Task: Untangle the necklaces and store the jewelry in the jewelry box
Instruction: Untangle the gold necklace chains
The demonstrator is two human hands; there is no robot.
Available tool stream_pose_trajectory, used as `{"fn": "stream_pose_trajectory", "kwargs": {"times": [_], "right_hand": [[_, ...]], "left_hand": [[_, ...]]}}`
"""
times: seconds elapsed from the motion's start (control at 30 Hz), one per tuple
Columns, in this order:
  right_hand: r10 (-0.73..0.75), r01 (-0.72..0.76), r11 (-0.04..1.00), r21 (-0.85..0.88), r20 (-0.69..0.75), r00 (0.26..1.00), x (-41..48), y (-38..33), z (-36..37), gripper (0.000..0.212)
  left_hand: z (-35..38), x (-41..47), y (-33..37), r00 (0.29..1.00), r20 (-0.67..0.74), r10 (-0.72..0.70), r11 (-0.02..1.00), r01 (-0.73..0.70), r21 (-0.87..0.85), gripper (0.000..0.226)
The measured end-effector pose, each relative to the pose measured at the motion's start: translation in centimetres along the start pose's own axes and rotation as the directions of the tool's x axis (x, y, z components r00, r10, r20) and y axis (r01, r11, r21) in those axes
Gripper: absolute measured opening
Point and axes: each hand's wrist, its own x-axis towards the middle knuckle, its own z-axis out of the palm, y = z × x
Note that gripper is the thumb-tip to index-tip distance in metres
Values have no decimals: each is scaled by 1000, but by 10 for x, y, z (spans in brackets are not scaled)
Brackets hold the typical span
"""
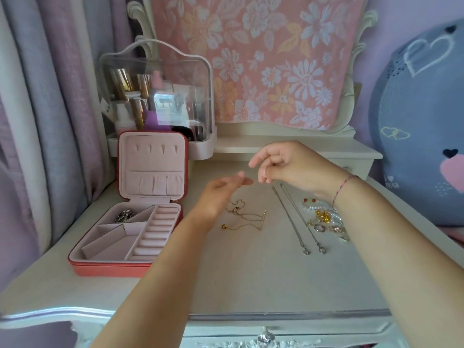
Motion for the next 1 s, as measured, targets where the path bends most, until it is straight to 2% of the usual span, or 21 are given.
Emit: {"fn": "stream_pose_trajectory", "kwargs": {"times": [0.07, 0.13, 0.2, 0.3, 0.5, 0.6, 0.67, 0.73, 0.8, 0.9, 1.0], "right_hand": [[1, -2, 999, -35, -22, 1000, -2, -3, -1, 24], [-10, 7, 997, -74, -39, 999, -3, -6, -3, 23], [-39, 30, 992, -124, -72, 997, -3, -8, -5, 22], [-99, 68, 980, -189, -164, 981, -2, -9, -11, 18], [-163, 147, 987, -71, -377, 912, -1, -6, -23, 20], [-61, 126, 982, 137, -402, 914, -2, -1, -24, 17], [34, 108, 930, 351, -375, 926, -8, 5, -19, 13], [123, 48, 873, 485, -313, 942, -19, 17, -9, 16], [182, -40, 869, 494, -243, 953, -33, 36, 10, 19], [209, -115, 908, 404, -199, 957, -52, 58, 37, 9], [246, -145, 913, 381, -230, 942, -66, 66, 48, 26]], "left_hand": [[2, -1, 4, 996, 81, 27, 989, -15, -149, 41], [6, -3, 12, 982, 173, 71, 983, -40, -177, 50], [10, -4, 22, 970, 220, 103, 988, -74, -137, 37], [14, -2, 39, 975, 188, 119, 981, -87, -171, 16], [16, 3, 71, 981, 141, 137, 986, -121, -115, 4], [18, 5, 87, 979, 121, 165, 985, -157, -71, 4], [19, 7, 97, 977, 110, 182, 983, -176, -55, 9], [22, 8, 103, 975, 113, 190, 982, -186, -44, 11], [25, 10, 106, 978, 107, 178, 984, -174, -47, 8], [30, 16, 107, 982, 98, 164, 986, -159, -59, 5], [32, 25, 107, 985, 73, 155, 985, -148, -90, 5]]}}
